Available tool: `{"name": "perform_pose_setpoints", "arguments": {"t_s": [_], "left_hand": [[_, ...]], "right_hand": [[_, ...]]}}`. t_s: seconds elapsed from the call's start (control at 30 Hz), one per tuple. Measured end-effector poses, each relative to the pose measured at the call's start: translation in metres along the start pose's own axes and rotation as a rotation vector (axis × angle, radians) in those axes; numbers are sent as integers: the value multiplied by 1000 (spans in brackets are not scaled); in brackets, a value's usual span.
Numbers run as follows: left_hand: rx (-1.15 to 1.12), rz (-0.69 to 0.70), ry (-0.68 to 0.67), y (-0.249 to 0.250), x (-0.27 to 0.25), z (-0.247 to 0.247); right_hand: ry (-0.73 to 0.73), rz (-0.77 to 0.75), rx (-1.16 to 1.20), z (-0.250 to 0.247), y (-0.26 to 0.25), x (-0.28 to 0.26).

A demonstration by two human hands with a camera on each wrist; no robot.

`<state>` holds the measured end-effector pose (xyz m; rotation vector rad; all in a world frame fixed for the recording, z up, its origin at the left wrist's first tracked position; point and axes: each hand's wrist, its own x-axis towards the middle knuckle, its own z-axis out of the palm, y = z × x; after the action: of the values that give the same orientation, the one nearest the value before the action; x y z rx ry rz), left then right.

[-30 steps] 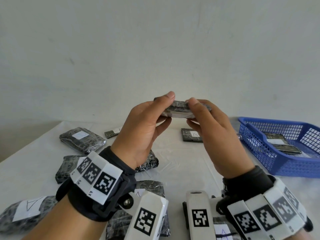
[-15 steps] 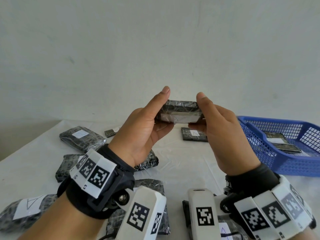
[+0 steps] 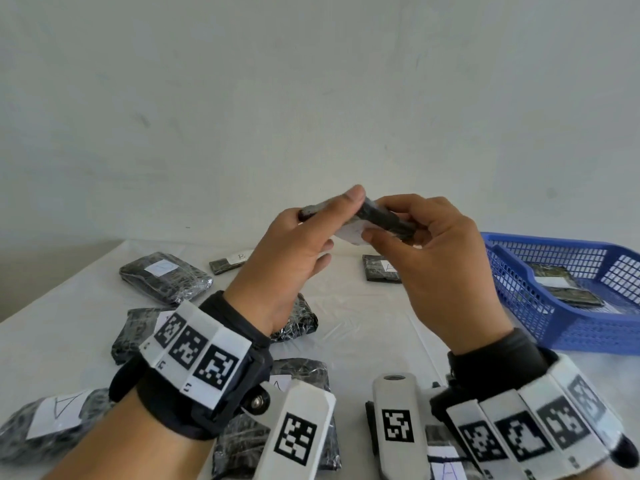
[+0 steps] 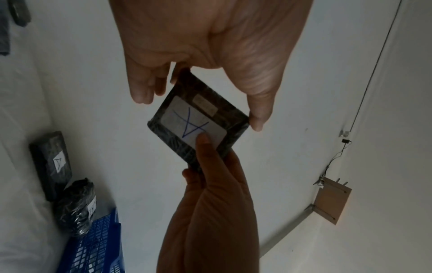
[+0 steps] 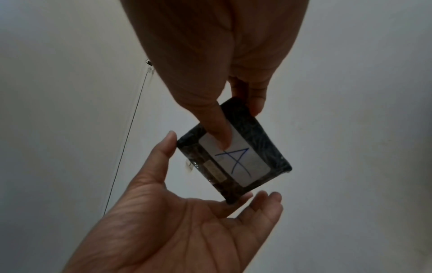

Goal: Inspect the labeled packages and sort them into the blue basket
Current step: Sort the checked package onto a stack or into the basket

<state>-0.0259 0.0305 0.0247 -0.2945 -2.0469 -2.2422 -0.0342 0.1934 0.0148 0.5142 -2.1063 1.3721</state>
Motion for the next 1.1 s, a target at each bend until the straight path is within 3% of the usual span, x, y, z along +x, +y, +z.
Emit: {"name": "perform_pose_setpoints", "arguments": {"t_s": [0.17, 0.33, 0.43, 0.57, 0.67, 0.97, 1.1], "left_hand": [[-71, 95, 41, -4, 5, -7], [-129, 119, 52, -9, 6, -6], [-146, 126, 33, -11, 6, -3], [-137, 139, -31, -11, 6, -2], [-125, 142, -8, -9, 6, -2], [-294, 47, 72, -4, 6, -2], [-309, -113, 2, -6, 10, -9]], "right_hand": [[2, -91, -52, 2, -7, -4], [-44, 56, 161, 9, -8, -6], [10, 110, 212, 13, -4, -3], [0, 103, 188, 12, -1, -2], [-49, 114, 179, 9, -1, -1], [-111, 154, 192, 2, 4, 1], [-117, 63, 70, -4, 4, 4]]}}
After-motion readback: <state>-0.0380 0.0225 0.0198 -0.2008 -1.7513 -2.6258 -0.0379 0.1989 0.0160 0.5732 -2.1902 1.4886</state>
